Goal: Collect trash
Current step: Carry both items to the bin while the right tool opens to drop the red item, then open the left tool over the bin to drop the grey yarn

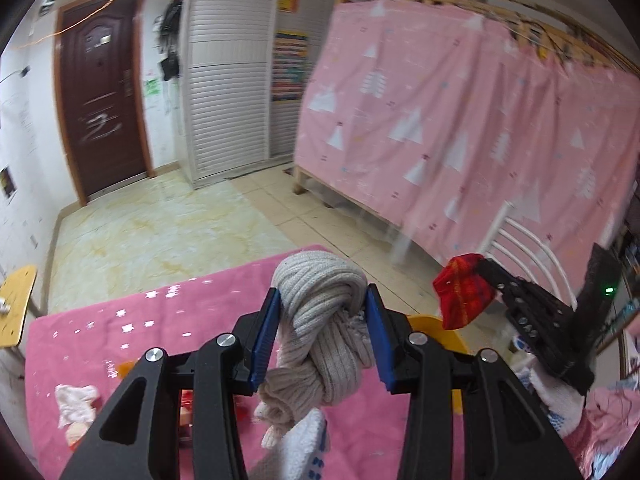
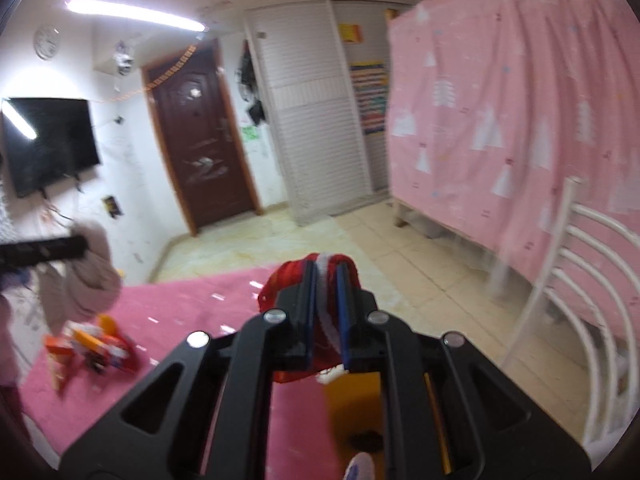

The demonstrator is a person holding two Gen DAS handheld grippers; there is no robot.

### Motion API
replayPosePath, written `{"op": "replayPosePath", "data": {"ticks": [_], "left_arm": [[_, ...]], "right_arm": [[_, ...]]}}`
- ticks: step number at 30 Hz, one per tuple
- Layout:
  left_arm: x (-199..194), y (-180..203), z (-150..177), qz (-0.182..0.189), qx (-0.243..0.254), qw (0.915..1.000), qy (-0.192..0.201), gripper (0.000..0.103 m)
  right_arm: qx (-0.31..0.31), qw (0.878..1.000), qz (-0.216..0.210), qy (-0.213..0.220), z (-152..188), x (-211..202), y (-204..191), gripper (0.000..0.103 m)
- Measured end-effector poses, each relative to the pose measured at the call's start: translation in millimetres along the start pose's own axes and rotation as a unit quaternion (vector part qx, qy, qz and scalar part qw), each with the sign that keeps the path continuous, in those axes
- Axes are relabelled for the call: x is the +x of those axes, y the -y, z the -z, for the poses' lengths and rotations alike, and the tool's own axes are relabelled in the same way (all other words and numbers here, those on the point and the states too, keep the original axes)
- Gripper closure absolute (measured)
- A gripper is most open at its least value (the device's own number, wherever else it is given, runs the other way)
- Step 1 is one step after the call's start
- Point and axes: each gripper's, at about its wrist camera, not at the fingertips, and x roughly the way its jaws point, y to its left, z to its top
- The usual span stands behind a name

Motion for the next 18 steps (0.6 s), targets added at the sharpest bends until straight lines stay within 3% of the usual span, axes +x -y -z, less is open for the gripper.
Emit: {"op": "replayPosePath", "data": {"ticks": [6,13,18], "left_arm": [[18,49,1,0.028,0.03,0.9991,-0.014,0.069],[35,87,-6,0.069,0.027,0.9972,-0.011,0.068],[54,111,-6,0.113,0.024,0.9932,-0.019,0.066]], "right_arm": [[0.008,0.999,0.02,-0.023,20,6,31,0.092],[0.049,0.999,0.018,-0.013,23,-3,62,0.066],[0.078,0.996,0.029,0.012,16,-15,78,0.065]]}}
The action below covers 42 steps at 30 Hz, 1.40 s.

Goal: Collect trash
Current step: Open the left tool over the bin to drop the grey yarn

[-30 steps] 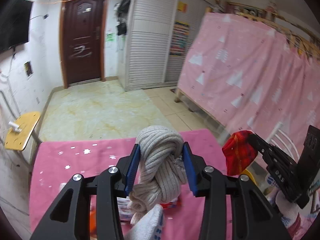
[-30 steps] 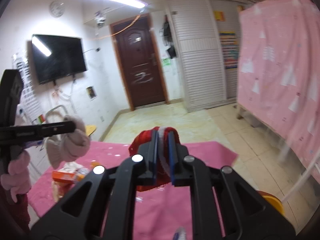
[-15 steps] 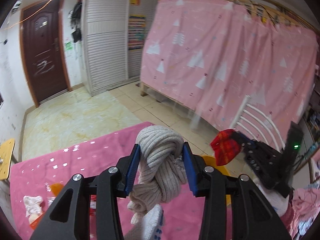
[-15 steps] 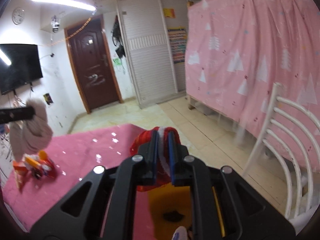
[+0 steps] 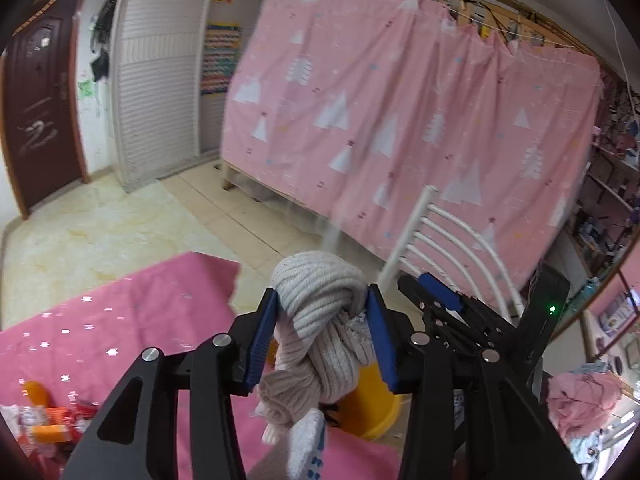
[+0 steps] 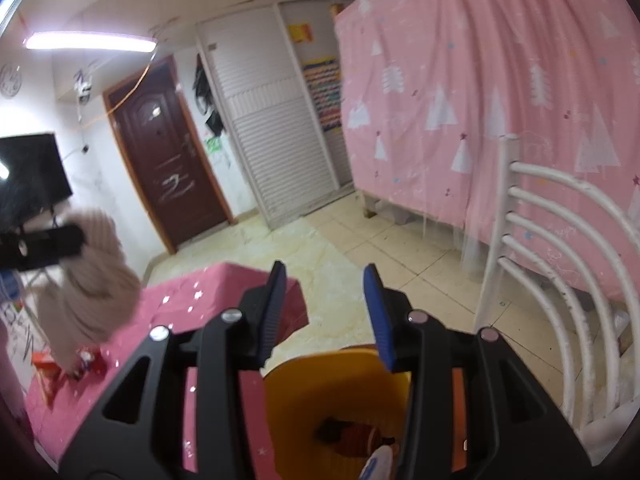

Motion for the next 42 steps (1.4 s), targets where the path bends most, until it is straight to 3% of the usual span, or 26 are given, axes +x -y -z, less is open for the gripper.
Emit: {"op": "replayPosePath", "data": {"ticks": [7,14,20,23,25,38,42], "left_arm": [[20,24,0,0.026,0.008,0.9996,-0.005,0.051],[7,20,3,0.015,0.019,0.9997,0.006,0.05],[-15,3,5,0.007,0.009,0.9998,0.017,0.05],[-29,-13,7,-0.005,0.001,0.9997,0.022,0.05],[-37,-23,8,-0.01,-0.006,0.9996,0.027,0.048],[-105,-115,23,-0.076,-0.051,0.9942,0.057,0.043],[-125,-149,32,-0.104,-0.064,0.9908,0.059,0.041]], "right_arm": [[0.026,0.999,0.011,0.03,-5,-13,11,0.064],[0.014,1.0,0.0,0.021,-6,-9,4,0.064],[-0.013,0.999,-0.029,0.006,-4,-3,-29,0.064],[-0.03,0.998,-0.047,-0.004,0,0,-51,0.062],[-0.042,0.997,-0.06,-0.01,3,3,-67,0.054],[-0.113,0.984,-0.124,-0.065,25,32,-173,0.052],[-0.13,0.979,-0.139,-0.079,35,37,-199,0.047]]}}
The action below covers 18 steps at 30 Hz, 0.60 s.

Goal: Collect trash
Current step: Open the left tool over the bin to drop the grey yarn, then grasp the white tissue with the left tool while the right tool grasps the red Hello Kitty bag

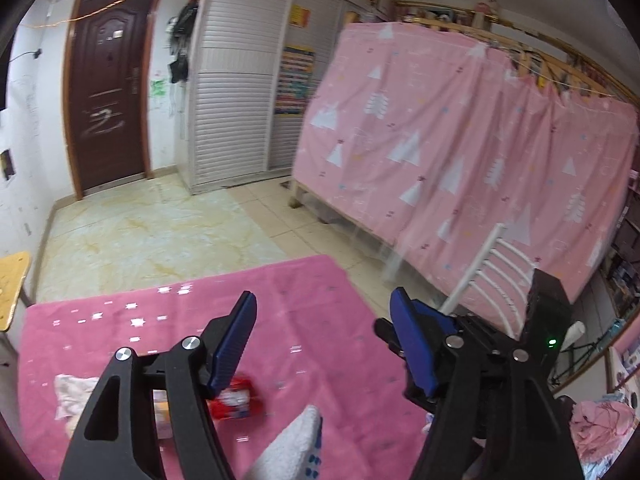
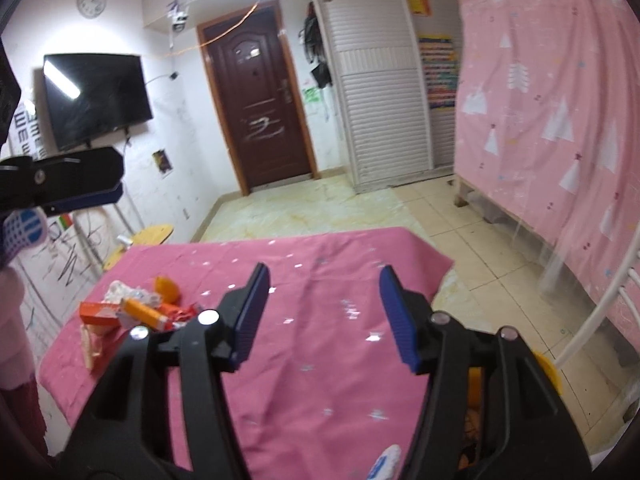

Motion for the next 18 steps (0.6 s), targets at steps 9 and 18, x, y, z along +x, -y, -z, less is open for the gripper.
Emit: {"op": "replayPosePath", "data": {"ticks": [9,18], "left_arm": [[-20,-92,7,-0.067,-0.039,0.997,-0.004,0.039],[-36,-167,20,-0.118,-0.067,0.9907,-0.014,0.037]], "right_arm": [[-0.033,0.998,-0.04,-0.044,3,36,-49,0.044],[-0.063,0.992,-0.065,-0.085,9,64,-86,0.04]]}}
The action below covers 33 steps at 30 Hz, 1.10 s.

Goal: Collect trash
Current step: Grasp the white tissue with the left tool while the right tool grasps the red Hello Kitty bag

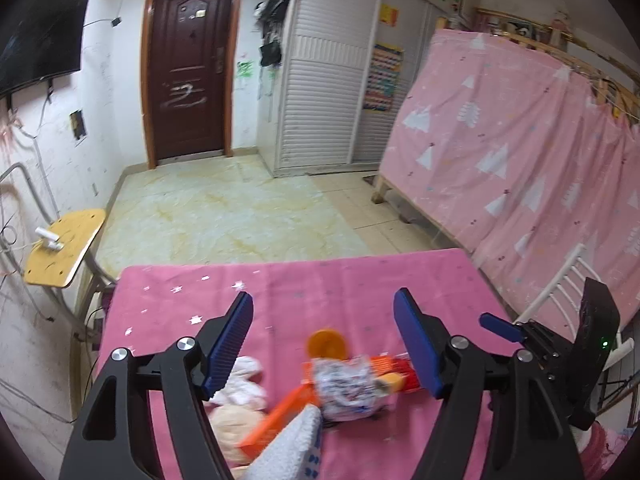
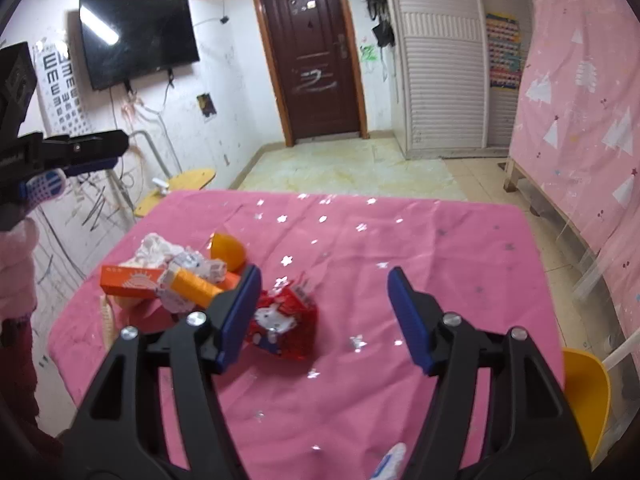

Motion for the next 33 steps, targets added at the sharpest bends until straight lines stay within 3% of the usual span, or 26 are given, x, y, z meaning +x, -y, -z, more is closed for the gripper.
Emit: {"op": "replayPosePath", "data": {"ticks": [8,11,15,23,24,26,28,31,33], "left_arm": [[27,-55,21,-0.039,-0.022,0.9981,-0.043,0.036],[45,-76,31,-0.048,-0.042,0.9959,-0.065,0.036],[63,-101,47,-0.047,-0.069,0.9925,-0.09,0.036],[93,-103,68,-0.04,-0.082,0.9868,-0.134,0.036],[97,-102,70,-0.044,-0.081,0.9859,-0.14,0.037],[100,-100,72,-0.051,-0.074,0.986,-0.14,0.037],[102,-96,72,-0.056,-0.068,0.9859,-0.142,0.041],[100,-93,72,-0.062,-0.068,0.9856,-0.142,0.07],[96,-88,71,-0.072,-0.06,0.9864,-0.135,0.077]], "right_arm": [[-0.004,0.999,-0.012,-0.044,7,28,-13,0.037],[-0.008,0.998,-0.014,-0.059,9,37,-16,0.03],[-0.015,0.997,-0.013,-0.072,10,44,-22,0.03],[-0.025,0.994,-0.011,-0.106,12,57,-29,0.03],[-0.027,0.994,-0.01,-0.11,12,58,-30,0.032],[-0.031,0.993,-0.011,-0.117,14,61,-31,0.046],[-0.036,0.992,-0.012,-0.122,14,63,-33,0.059],[-0.043,0.992,-0.002,-0.115,13,61,-37,0.061],[-0.042,0.994,0.006,-0.104,12,57,-36,0.062]]}}
